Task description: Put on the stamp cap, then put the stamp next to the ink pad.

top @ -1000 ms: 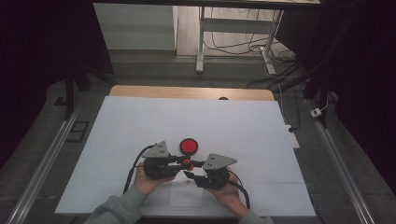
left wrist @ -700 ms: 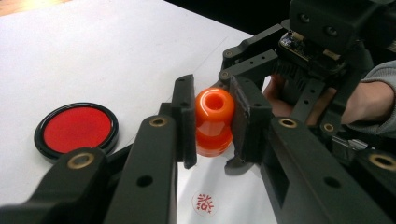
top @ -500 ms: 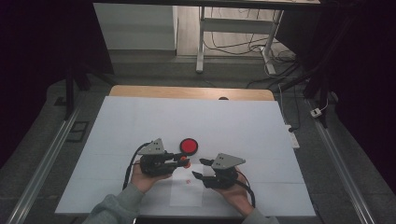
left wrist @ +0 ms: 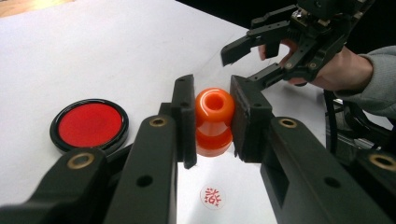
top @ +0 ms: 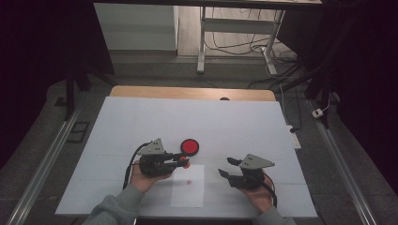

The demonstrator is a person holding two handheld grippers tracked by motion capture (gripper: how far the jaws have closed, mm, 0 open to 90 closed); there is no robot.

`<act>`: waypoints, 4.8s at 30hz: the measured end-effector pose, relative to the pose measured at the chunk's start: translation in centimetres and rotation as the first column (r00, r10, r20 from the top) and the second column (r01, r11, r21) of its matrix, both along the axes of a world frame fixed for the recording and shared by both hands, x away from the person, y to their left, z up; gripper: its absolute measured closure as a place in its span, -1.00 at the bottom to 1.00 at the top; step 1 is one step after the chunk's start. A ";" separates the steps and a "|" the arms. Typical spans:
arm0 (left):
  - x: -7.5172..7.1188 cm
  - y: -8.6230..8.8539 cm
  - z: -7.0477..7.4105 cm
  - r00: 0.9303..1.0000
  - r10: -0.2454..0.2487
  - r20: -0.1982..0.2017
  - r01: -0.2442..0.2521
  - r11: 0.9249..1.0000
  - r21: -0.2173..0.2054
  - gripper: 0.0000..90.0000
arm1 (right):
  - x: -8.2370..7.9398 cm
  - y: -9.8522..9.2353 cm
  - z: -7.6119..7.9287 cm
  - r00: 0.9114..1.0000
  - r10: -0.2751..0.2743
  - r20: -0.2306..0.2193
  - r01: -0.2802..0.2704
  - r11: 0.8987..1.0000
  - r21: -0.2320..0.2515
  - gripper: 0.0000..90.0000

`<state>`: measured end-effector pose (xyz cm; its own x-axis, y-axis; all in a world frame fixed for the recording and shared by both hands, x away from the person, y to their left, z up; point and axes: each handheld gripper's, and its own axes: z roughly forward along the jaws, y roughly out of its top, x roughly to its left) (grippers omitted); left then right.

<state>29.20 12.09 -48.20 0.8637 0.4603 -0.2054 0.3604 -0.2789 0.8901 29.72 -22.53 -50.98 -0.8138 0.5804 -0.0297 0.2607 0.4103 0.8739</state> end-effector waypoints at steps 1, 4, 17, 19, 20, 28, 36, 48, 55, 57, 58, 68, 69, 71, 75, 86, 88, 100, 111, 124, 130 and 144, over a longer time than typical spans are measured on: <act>0.0 0.0 0.0 1.000 0.002 0.000 -0.002 1.000 0.001 0.62 | 0.0 -0.4 0.0 1.000 -0.008 0.003 0.008 1.000 -0.003 -0.07; 0.0 0.1 0.0 1.000 0.005 0.002 -0.005 1.000 0.006 0.62 | -0.3 -1.7 0.1 0.999 -0.036 0.004 0.036 0.999 -0.007 -0.07; 0.2 0.8 0.5 0.999 0.039 0.010 -0.039 0.999 0.026 0.62 | -1.3 -6.6 0.0 0.992 -0.125 0.014 0.126 0.992 -0.024 -0.07; 0.2 0.9 0.5 0.999 0.048 0.013 -0.048 0.998 0.032 0.62 | -1.4 -7.1 -0.1 0.990 -0.137 0.011 0.137 0.990 -0.025 -0.07; 0.3 0.9 0.5 0.999 0.053 0.013 -0.053 0.998 0.035 0.62 | -1.4 -7.3 -0.2 0.990 -0.140 0.011 0.141 0.990 -0.026 -0.07; 0.5 1.4 0.5 0.997 0.079 0.015 -0.079 0.996 0.049 0.62 | -1.5 -7.6 -0.2 0.989 -0.147 0.012 0.147 0.989 -0.023 -0.07; 1.0 2.3 0.5 0.993 0.117 0.017 -0.118 0.991 0.063 0.62 | -1.5 -7.6 -0.1 0.989 -0.148 0.011 0.148 0.989 -0.024 -0.07; 2.2 3.0 -0.4 0.984 0.176 0.010 -0.175 0.975 0.135 0.61 | -1.4 -7.4 -0.2 0.989 -0.145 0.011 0.145 0.989 -0.029 -0.07; 3.4 3.0 -1.8 0.977 0.212 -0.005 -0.206 0.955 0.211 0.61 | -1.3 -7.4 -0.3 0.990 -0.143 0.007 0.143 0.989 -0.027 -0.07; 3.7 2.9 -2.3 0.976 0.216 -0.016 -0.207 0.952 0.224 0.61 | -1.3 -7.3 -0.3 0.989 -0.145 0.007 0.145 0.989 -0.033 -0.07; 3.9 2.8 -2.5 0.976 0.218 -0.018 -0.208 0.949 0.236 0.61 | -1.3 -7.3 -0.3 0.990 -0.144 0.007 0.144 0.989 -0.034 -0.07; 4.9 2.3 -4.0 0.968 0.250 -0.014 -0.235 0.925 0.298 0.61 | -1.2 -7.4 -0.4 0.989 -0.146 0.006 0.146 0.989 -0.033 -0.07; 5.0 2.2 -4.1 0.968 0.252 -0.009 -0.237 0.922 0.307 0.60 | -1.2 -7.4 -0.4 0.989 -0.145 0.005 0.145 0.989 -0.033 -0.07; 5.0 2.1 -4.3 0.967 0.253 -0.006 -0.238 0.918 0.317 0.60 | -1.2 -7.4 -0.4 0.990 -0.141 0.002 0.141 0.989 -0.031 -0.07; 5.1 1.9 -4.7 0.967 0.253 -0.007 -0.236 0.912 0.337 0.60 | -1.1 -7.4 -0.5 0.990 -0.142 0.001 0.142 0.989 -0.033 -0.07; 5.0 2.2 -5.0 0.964 0.267 -0.018 -0.245 0.910 0.335 0.34 | -1.1 -7.6 -0.3 0.990 -0.140 0.001 0.140 0.990 -0.019 -0.07; 4.9 2.2 -4.9 0.962 0.273 -0.019 -0.251 0.909 0.333 0.22 | -1.1 -7.6 -0.3 0.990 -0.139 0.000 0.139 0.990 -0.016 -0.07; 4.3 3.5 -3.5 0.944 0.331 -0.009 -0.323 0.925 0.199 -0.14 | -1.1 -7.7 -0.2 0.989 -0.147 0.004 0.147 0.989 -0.007 -0.08; 3.7 4.5 -2.7 0.945 0.328 -0.020 -0.321 0.934 0.160 -0.14 | -1.2 -7.7 -0.1 0.989 -0.145 0.006 0.145 0.989 -0.004 -0.08; 0.9 6.2 -1.6 0.959 0.284 -0.012 -0.279 0.947 0.163 -0.15 | -1.2 -7.9 0.1 0.990 -0.143 0.013 0.142 0.990 0.003 -0.08; -1.7 7.5 -1.6 0.963 0.270 0.008 -0.266 0.944 0.194 -0.16 | -1.2 -7.9 0.2 0.991 -0.135 0.019 0.135 0.991 0.004 -0.09; -5.3 10.4 -2.7 0.962 0.272 -0.039 -0.261 0.948 0.181 -0.17 | -0.9 -8.5 0.0 0.991 -0.136 0.012 0.137 0.991 -0.011 -0.09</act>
